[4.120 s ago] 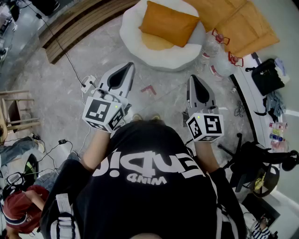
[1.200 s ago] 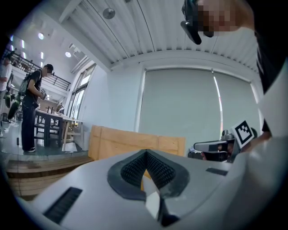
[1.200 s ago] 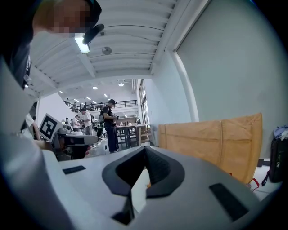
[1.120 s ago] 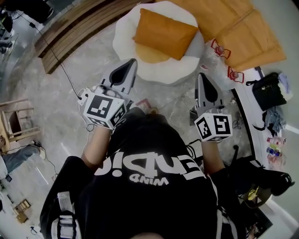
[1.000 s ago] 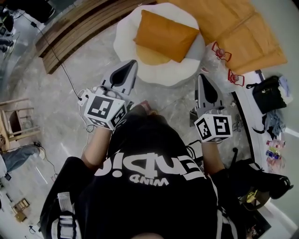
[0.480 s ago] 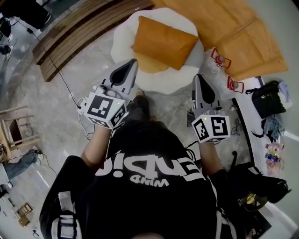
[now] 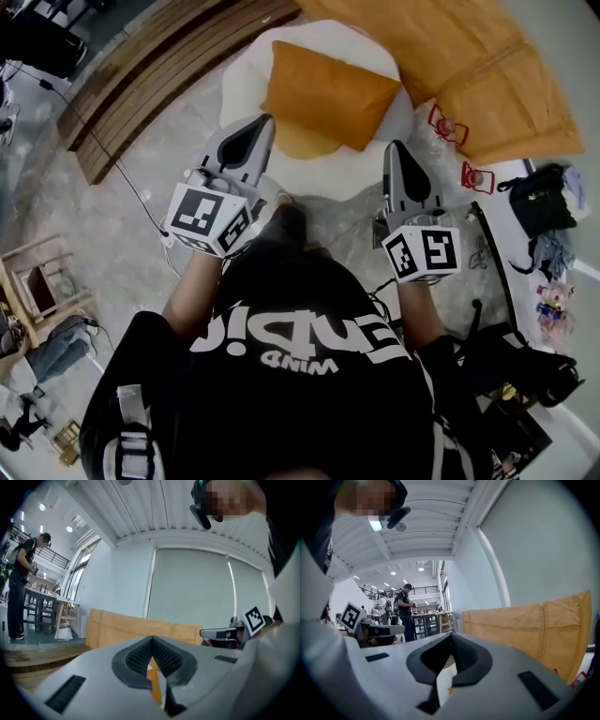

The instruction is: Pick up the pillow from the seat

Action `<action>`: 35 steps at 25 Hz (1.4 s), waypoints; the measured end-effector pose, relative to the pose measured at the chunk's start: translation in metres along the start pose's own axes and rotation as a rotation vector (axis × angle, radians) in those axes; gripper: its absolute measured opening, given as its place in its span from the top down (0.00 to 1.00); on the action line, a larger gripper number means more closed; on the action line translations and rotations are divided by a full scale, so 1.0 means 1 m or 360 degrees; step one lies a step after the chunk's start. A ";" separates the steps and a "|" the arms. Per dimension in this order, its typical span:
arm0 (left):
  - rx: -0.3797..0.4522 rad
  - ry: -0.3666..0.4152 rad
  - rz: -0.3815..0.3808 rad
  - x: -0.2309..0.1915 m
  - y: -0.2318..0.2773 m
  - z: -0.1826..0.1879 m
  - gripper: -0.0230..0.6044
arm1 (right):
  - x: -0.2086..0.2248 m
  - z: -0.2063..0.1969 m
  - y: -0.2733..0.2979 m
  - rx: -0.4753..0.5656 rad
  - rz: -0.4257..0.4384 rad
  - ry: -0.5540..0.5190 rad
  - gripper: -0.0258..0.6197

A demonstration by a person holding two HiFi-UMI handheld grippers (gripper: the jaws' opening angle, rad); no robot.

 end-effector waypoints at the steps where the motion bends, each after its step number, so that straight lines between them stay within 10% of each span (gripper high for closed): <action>1: 0.0000 0.0004 -0.0015 -0.008 0.007 -0.001 0.95 | 0.001 0.000 0.010 0.0001 -0.0009 0.0008 0.93; 16: 0.0046 -0.0023 -0.0195 -0.101 0.080 0.002 0.95 | -0.006 0.020 0.110 0.0023 -0.0153 -0.0032 0.93; 35: -0.0024 -0.0009 -0.0200 -0.110 0.159 -0.013 0.95 | 0.066 0.022 0.146 -0.0051 -0.0199 -0.0022 0.93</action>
Point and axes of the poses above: the fingertips, and each gripper's own axes: y forward along the fingers, x to its right, z out of its top, the point moved 5 cm from there along -y, backward along the fingers, and after that the axes turned 12 degrees about y, right-handed, at the moved point
